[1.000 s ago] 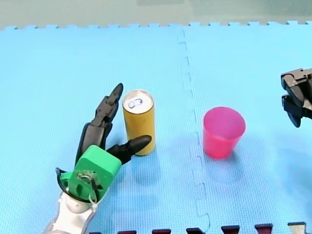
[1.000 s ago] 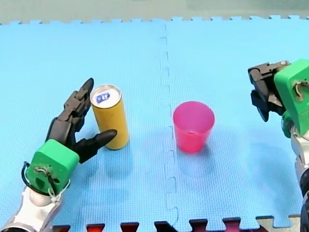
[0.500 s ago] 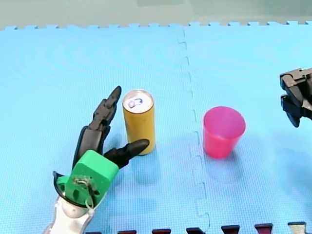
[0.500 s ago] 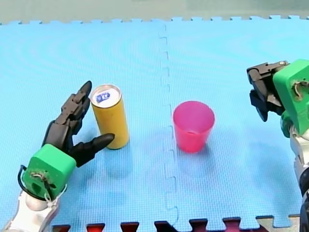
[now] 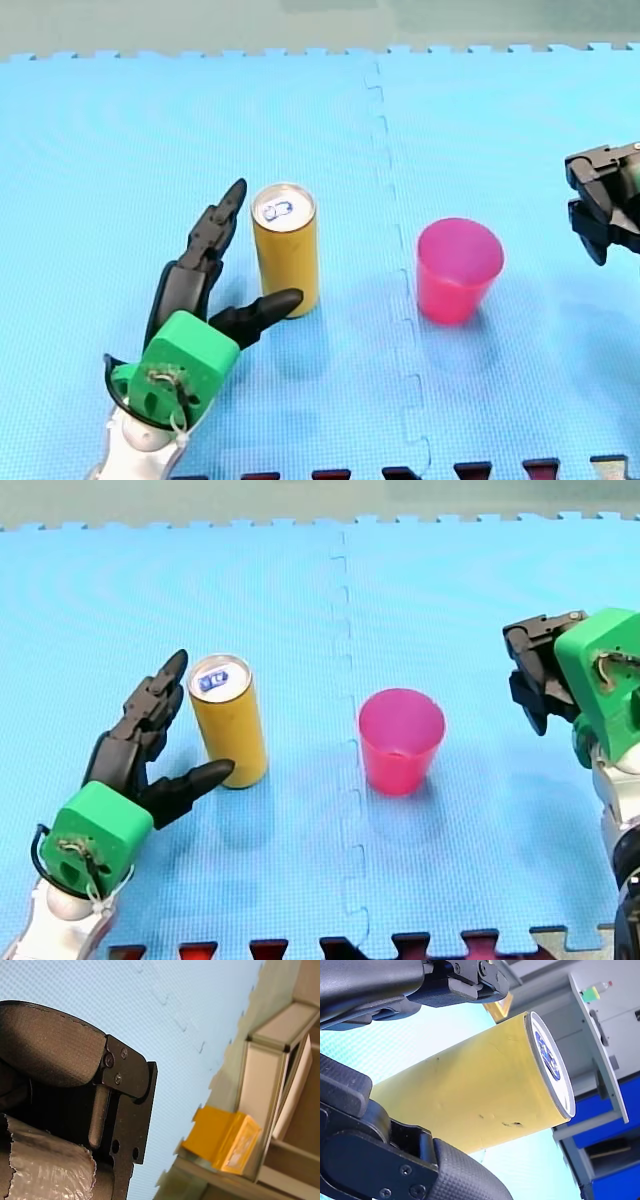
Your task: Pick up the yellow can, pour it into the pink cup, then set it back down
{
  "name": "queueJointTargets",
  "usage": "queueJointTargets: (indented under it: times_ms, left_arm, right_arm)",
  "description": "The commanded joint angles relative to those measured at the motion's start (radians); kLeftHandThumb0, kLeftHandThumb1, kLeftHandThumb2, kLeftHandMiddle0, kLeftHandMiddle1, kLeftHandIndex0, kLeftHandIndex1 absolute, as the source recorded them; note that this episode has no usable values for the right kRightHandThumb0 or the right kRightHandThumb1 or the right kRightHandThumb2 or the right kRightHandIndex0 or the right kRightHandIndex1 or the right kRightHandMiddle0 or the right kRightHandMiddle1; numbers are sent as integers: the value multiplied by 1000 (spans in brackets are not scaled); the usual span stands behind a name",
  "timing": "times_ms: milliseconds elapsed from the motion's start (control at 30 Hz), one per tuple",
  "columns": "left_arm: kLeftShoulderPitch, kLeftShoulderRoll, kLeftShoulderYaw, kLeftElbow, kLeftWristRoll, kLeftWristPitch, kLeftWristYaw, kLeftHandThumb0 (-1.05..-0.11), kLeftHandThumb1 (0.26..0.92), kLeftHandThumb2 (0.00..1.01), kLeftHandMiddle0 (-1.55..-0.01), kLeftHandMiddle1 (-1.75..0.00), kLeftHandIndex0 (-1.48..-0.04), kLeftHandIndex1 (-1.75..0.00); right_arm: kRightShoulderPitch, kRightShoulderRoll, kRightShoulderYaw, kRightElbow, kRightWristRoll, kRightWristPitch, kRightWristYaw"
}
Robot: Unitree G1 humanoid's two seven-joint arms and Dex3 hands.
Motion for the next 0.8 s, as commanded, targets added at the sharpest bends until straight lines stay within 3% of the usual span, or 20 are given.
queueJointTargets:
  times_ms: [0, 133, 400, 767]
  left_arm:
    - [2, 6, 5, -2, -7, -2, -8, -1048, 802, 1, -219, -1, -243, -6]
    - [0, 10, 7, -3, -12, -1, -22, -1048, 804, 2, -218, 0, -241, -4]
    - [-8, 16, 3, 13, -2, -7, -25, -1048, 809, 3, -205, 0, -226, 0]
    - [-6, 10, 23, 16, -40, -11, -54, -1048, 812, 3, -202, -1, -222, 0]
  right_arm:
    - [1, 2, -5, 2, 6, 5, 3]
    - [5, 19, -23, 2, 26, 2, 16]
    - [7, 42, -42, 0, 44, -19, 26]
    - [3, 54, -44, -1, 44, -28, 23]
